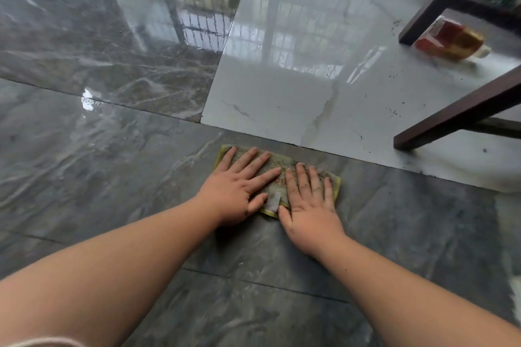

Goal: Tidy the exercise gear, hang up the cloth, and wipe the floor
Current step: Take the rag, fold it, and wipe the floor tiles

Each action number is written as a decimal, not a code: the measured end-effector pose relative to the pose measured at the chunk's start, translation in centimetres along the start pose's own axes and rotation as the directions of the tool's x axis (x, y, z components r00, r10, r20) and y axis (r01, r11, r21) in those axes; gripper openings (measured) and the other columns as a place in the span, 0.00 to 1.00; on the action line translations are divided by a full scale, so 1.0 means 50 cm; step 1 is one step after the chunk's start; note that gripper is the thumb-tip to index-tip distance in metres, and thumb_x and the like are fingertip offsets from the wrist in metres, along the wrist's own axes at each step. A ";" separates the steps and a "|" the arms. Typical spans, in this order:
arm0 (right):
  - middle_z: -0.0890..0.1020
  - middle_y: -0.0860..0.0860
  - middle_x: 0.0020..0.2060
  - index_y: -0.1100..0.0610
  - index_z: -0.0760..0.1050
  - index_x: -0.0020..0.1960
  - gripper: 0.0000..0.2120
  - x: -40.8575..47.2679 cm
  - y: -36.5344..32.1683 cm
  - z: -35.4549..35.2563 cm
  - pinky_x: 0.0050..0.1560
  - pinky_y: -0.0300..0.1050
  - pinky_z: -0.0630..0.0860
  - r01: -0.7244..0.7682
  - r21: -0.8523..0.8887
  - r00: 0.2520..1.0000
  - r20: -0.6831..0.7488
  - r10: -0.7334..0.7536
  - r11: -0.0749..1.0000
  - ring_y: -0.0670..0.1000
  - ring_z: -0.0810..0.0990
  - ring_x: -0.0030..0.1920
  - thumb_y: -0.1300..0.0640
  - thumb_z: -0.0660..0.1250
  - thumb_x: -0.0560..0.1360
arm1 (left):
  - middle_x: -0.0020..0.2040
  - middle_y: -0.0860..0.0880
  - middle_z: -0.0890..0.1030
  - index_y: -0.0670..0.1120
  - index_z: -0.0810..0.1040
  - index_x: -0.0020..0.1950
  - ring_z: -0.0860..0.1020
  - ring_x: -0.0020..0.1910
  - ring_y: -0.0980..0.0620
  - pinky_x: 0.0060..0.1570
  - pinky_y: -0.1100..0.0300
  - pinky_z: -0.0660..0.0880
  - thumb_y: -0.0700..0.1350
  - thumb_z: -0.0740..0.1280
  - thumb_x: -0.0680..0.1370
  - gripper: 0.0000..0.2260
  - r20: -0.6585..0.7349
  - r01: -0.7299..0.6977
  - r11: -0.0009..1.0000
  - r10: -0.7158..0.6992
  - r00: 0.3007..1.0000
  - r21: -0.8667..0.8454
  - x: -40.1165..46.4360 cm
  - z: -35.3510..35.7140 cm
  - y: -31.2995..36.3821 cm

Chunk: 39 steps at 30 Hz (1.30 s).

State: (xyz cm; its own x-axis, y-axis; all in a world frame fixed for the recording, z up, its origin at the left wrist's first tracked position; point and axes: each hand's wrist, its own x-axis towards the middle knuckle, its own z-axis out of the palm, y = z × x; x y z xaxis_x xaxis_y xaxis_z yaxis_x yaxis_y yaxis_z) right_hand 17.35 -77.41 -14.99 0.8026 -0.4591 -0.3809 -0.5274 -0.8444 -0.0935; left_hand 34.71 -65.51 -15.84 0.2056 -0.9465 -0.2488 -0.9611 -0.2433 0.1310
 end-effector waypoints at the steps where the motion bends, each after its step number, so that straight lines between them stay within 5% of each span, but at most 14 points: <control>1: 0.43 0.54 0.80 0.52 0.42 0.80 0.38 -0.018 -0.017 0.013 0.76 0.62 0.37 0.005 0.000 1.000 -0.013 -0.005 1.000 0.56 0.38 0.79 0.37 0.43 0.75 | 0.81 0.52 0.43 0.63 0.38 0.77 0.41 0.80 0.48 0.75 0.41 0.38 0.64 0.42 0.78 0.28 -0.006 -0.006 1.000 0.006 1.000 -0.004 -0.026 0.007 -0.002; 8: 0.54 0.55 0.80 0.54 0.53 0.80 0.38 -0.138 -0.133 0.078 0.75 0.65 0.49 0.058 0.005 0.998 -0.031 -0.058 0.998 0.58 0.49 0.79 0.38 0.53 0.75 | 0.80 0.49 0.55 0.60 0.54 0.79 0.53 0.79 0.45 0.74 0.37 0.51 0.61 0.54 0.79 0.29 -0.053 -0.005 0.999 0.002 0.999 -0.043 -0.219 0.059 0.005; 18: 0.53 0.53 0.80 0.53 0.51 0.80 0.34 -0.254 -0.209 0.127 0.76 0.65 0.50 0.205 -0.019 0.978 -0.022 -0.205 0.979 0.57 0.48 0.80 0.41 0.54 0.78 | 0.81 0.48 0.54 0.58 0.53 0.80 0.50 0.80 0.46 0.74 0.37 0.51 0.62 0.52 0.80 0.28 0.022 0.157 0.984 -0.156 0.988 -0.080 -0.417 0.104 0.064; 31: 0.55 0.51 0.80 0.49 0.54 0.80 0.35 -0.089 -0.191 0.081 0.77 0.62 0.48 0.191 -0.046 0.975 -0.107 -0.195 0.980 0.55 0.51 0.79 0.39 0.56 0.76 | 0.80 0.49 0.58 0.60 0.55 0.79 0.55 0.79 0.45 0.74 0.36 0.52 0.63 0.53 0.78 0.29 -0.066 0.233 0.970 -0.237 0.969 -0.071 -0.296 0.082 -0.017; 39: 0.47 0.49 0.81 0.46 0.46 0.81 0.34 0.164 -0.161 -0.030 0.76 0.59 0.36 0.145 -0.056 0.980 -0.133 -0.151 0.988 0.53 0.44 0.80 0.39 0.50 0.78 | 0.81 0.52 0.43 0.63 0.39 0.78 0.41 0.80 0.49 0.75 0.40 0.38 0.64 0.40 0.76 0.30 -0.026 0.318 0.946 -0.320 0.947 -0.070 -0.079 0.006 -0.151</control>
State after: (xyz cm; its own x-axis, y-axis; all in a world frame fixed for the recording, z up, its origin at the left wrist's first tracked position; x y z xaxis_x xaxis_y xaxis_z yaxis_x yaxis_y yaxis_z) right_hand 28.58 -74.80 -15.99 0.9029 -0.3589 -0.2366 -0.3892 -0.9162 -0.0957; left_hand 41.12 -59.89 -16.15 0.5071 -0.8241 -0.2525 -0.8307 -0.5454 0.1118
